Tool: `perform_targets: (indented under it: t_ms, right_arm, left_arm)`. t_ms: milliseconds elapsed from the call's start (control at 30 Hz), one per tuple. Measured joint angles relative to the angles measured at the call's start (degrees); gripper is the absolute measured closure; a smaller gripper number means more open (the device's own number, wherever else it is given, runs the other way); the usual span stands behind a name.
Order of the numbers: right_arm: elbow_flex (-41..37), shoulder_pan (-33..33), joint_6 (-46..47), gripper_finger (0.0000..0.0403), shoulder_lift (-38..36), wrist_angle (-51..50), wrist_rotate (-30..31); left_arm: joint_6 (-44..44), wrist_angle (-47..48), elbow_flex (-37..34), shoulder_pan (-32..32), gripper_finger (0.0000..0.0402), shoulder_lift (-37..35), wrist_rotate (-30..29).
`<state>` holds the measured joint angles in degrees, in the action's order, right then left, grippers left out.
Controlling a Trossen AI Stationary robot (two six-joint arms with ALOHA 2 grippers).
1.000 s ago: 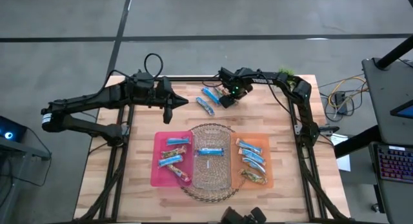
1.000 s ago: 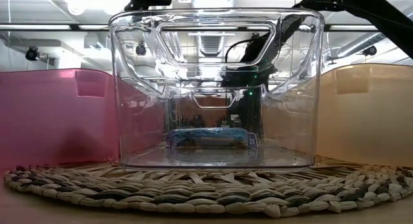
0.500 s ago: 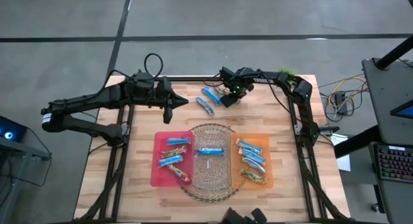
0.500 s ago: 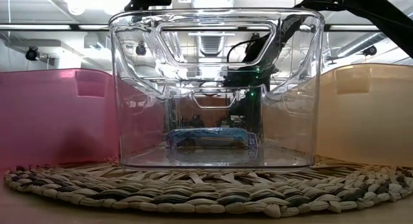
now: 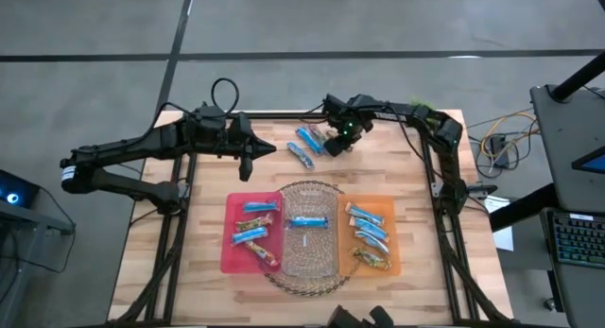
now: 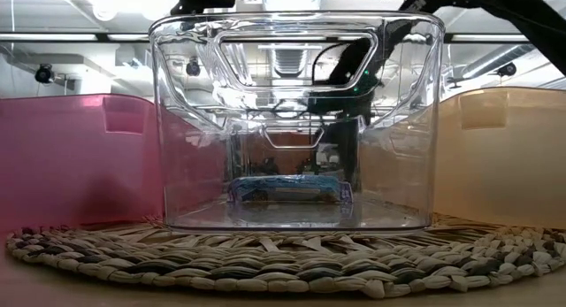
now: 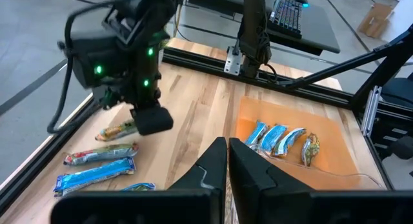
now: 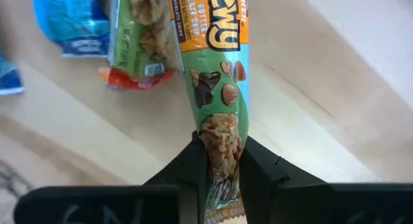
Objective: Pick and place Granola Bars by type
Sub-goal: Put the yellow granola bar into the orange bin
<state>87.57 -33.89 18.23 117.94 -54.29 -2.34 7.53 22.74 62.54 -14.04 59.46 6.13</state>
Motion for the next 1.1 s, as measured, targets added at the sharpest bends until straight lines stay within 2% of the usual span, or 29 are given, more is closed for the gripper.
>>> perform_targets:
  t_ms: [300, 567, 867, 1100]
  right_arm:
    - [0.02, 0.36, -2.59, 0.0349, -10.07, -7.18, -0.87]
    - [0.02, 5.16, -2.85, 0.0349, -22.93, -15.26, -2.28]
    - [0.0, 16.51, 3.06, 0.0349, -34.13, -24.7, -2.65]
    - [-0.05, 28.06, 10.5, 0.0349, -37.67, -26.95, -3.27]
  left_arm:
    - [-0.02, 0.0, 0.0, 0.0, 0.0401, 0.0, 0.0]
    - [-0.02, 0.0, 0.0, 0.0, 0.0401, 0.0, 0.0]
    - [-0.42, -0.02, 0.0, 0.0, 0.0401, -0.02, 0.0]
    - [-0.44, -0.02, 0.0, 0.02, 0.0401, 0.0, 0.0]
